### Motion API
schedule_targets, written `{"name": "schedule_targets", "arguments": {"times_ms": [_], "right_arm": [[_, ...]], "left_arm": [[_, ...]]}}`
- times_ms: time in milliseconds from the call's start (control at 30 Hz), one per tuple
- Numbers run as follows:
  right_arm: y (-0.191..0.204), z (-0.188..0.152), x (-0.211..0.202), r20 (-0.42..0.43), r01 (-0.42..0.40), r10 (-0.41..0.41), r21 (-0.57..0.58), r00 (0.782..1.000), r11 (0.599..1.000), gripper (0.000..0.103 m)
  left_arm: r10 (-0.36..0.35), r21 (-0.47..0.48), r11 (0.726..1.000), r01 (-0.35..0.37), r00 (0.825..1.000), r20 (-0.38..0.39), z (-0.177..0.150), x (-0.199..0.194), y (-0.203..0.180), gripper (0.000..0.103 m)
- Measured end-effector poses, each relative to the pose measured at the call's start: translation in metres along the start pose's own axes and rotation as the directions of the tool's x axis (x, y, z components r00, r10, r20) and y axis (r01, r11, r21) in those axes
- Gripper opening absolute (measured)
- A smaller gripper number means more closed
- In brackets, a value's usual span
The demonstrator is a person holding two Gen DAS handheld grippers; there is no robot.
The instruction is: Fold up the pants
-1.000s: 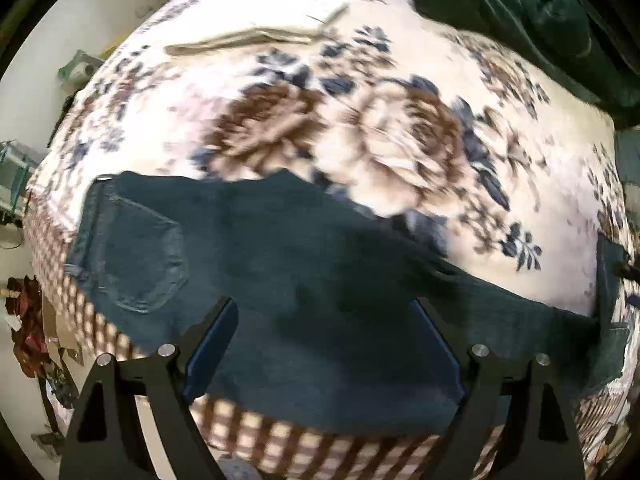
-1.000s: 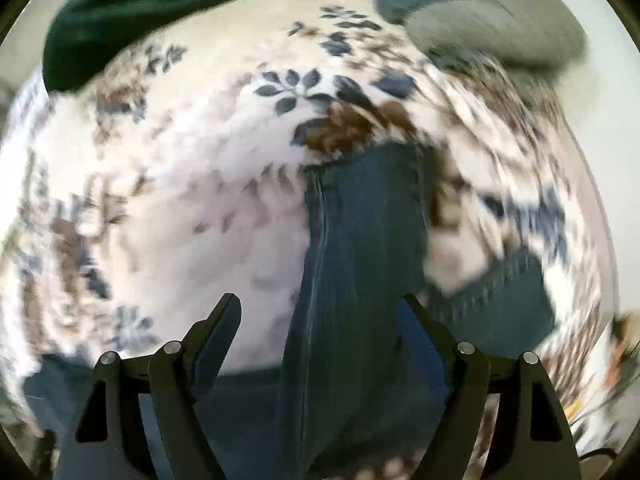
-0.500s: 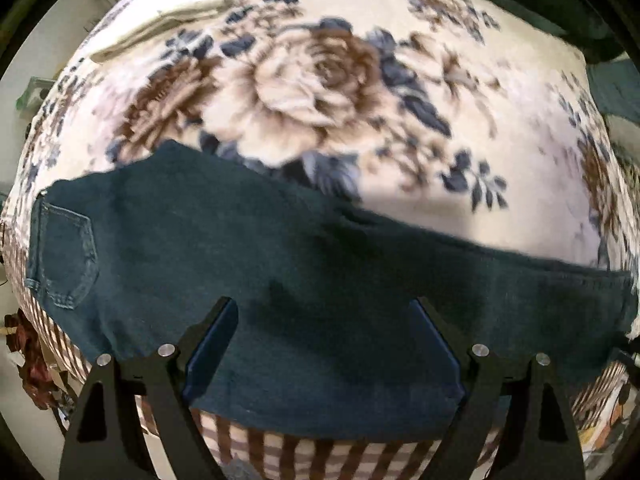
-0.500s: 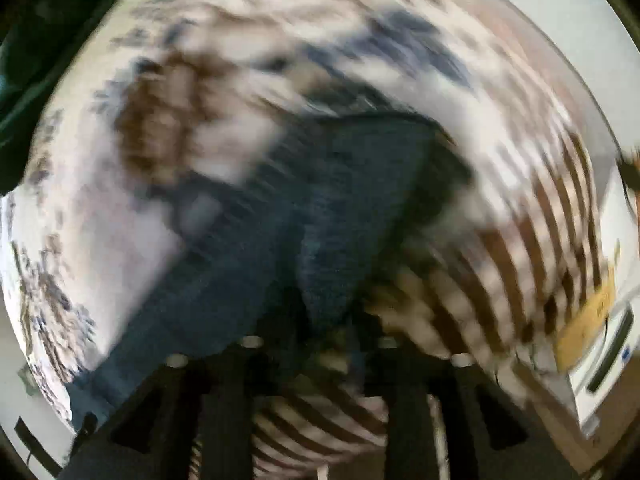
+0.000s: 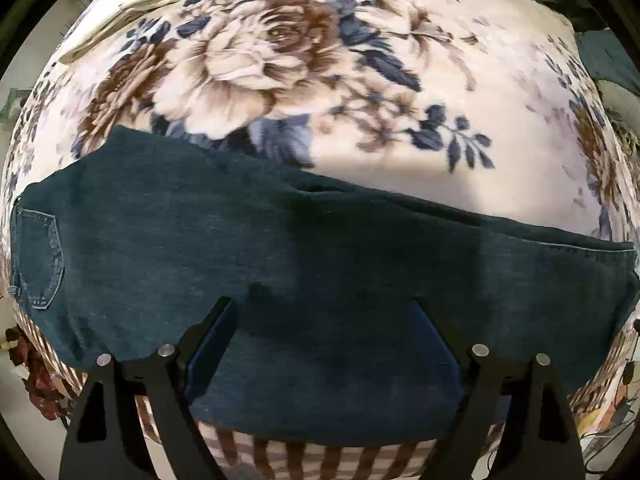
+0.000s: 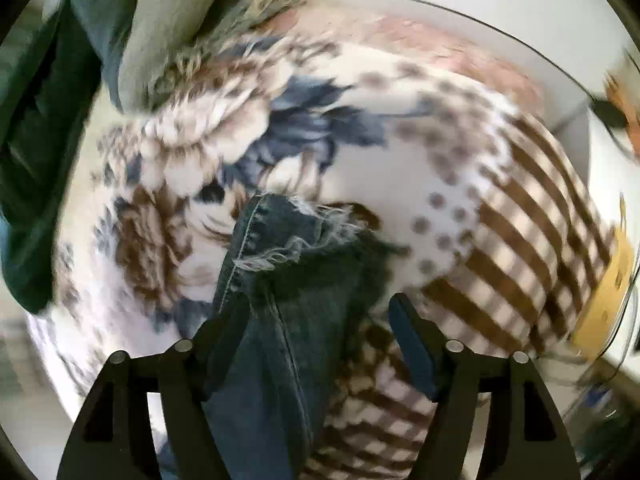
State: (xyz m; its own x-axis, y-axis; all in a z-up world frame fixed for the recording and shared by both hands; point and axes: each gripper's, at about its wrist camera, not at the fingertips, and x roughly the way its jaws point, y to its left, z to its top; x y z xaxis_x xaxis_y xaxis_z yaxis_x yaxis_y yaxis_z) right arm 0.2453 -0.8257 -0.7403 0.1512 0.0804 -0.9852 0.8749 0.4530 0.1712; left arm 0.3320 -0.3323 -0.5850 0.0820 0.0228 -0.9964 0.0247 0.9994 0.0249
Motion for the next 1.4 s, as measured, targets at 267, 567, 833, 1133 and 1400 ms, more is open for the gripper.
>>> {"name": "schedule_targets", "arguments": {"times_ms": [267, 567, 833, 1133, 1400], "right_arm": [[0.04, -0.009, -0.048, 0.168, -0.076, 0.09, -0.088, 0.982, 0.993, 0.007], [0.007, -0.014, -0.107, 0.338, -0.465, 0.479, -0.126, 0.81, 0.876, 0.007], [-0.071, -0.008, -0.014, 0.15, -0.215, 0.199, 0.101, 0.968, 0.971, 0.055], [0.004, -0.031, -0.018, 0.085, -0.327, 0.326, -0.007, 0.941, 0.945, 0.056], [0.02, -0.027, 0.012, 0.028, 0.22, -0.218, -0.103, 0.976, 0.97, 0.055]], "left_arm": [[-0.008, 0.018, 1.0, 0.007, 1.0, 0.027, 0.002, -0.014, -0.014, 0.087], [-0.013, -0.081, 0.997, 0.019, 0.998, 0.066, -0.002, -0.027, 0.006, 0.087], [-0.028, -0.064, 0.998, 0.03, 0.999, 0.032, -0.001, -0.008, 0.019, 0.087], [-0.029, -0.037, 0.999, 0.029, 1.0, 0.007, -0.02, -0.005, 0.012, 0.087], [-0.011, -0.012, 1.0, 0.011, 0.999, 0.037, -0.036, -0.013, 0.025, 0.087]]}}
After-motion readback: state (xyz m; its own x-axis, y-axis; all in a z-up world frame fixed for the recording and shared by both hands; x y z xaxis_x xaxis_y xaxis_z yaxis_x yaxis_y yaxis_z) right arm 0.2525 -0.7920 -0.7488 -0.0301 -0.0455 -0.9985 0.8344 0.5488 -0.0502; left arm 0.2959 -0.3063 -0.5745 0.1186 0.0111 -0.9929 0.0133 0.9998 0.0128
